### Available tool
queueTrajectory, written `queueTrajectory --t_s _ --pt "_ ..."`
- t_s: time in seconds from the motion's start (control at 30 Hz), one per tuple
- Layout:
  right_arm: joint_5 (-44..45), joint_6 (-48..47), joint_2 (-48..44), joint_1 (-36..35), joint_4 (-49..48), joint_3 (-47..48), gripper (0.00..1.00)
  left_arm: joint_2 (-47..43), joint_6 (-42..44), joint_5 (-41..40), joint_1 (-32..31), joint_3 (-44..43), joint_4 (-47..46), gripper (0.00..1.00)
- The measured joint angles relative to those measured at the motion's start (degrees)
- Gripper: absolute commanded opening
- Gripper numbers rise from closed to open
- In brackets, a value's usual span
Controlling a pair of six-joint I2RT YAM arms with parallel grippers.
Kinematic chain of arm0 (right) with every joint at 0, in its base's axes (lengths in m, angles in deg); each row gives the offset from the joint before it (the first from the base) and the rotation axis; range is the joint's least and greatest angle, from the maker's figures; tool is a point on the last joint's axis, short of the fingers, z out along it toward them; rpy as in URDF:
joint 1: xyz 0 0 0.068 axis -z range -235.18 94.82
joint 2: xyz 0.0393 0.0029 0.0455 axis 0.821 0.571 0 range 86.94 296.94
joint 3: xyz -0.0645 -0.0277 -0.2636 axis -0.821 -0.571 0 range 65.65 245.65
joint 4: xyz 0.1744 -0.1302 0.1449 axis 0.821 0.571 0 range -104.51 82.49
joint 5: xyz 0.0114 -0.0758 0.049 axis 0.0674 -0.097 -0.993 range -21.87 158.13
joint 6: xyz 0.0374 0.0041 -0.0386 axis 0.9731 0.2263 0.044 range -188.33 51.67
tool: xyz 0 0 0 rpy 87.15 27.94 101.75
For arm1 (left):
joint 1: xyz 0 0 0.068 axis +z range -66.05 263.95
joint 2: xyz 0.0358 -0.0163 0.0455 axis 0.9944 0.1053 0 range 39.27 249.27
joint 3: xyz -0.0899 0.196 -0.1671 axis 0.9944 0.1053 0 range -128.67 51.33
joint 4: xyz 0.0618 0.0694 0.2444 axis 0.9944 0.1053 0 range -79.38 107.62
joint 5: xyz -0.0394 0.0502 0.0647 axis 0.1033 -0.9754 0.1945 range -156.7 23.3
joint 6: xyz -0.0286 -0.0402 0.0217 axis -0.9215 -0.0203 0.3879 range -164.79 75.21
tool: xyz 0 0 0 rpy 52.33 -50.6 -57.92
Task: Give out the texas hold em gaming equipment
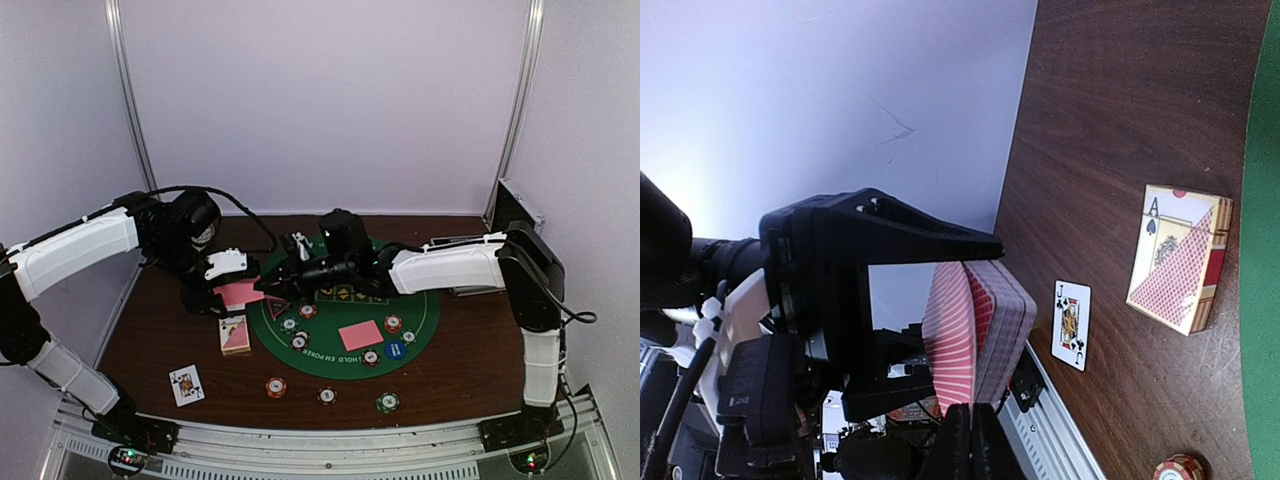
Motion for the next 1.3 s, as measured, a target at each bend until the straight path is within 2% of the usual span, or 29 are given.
queueTrajectory --t_s 0.23,0.53,0.77,1.07,1.3 --pt "-0.74 0.74 -1.07 1.05 -1.49 -2.54 0.00 0.00 0.04 -0.20 0.00 0.02 0.00 0.24" --pt "-1.18 5.05 -3.65 6.16 -7.76 -7.69 0.00 -0.22 0.11 -1.38 0.02 0.11 0.00 0.24" --pt "-1.75 4.90 -3.50 10.47 -5.57 -7.54 0.00 -0.74 0.13 -1.53 0.00 0.26 0.00 0.24" --pt "-0.72 1.62 6.19 12.66 2.25 3.69 0.00 -1.18 0.13 -1.49 0.00 0.28 0.07 0.24" --pt "2.93 -3.06 16.57 12.59 13.18 14.53 0.00 -1.22 0.13 -1.42 0.02 0.31 0.17 0.24"
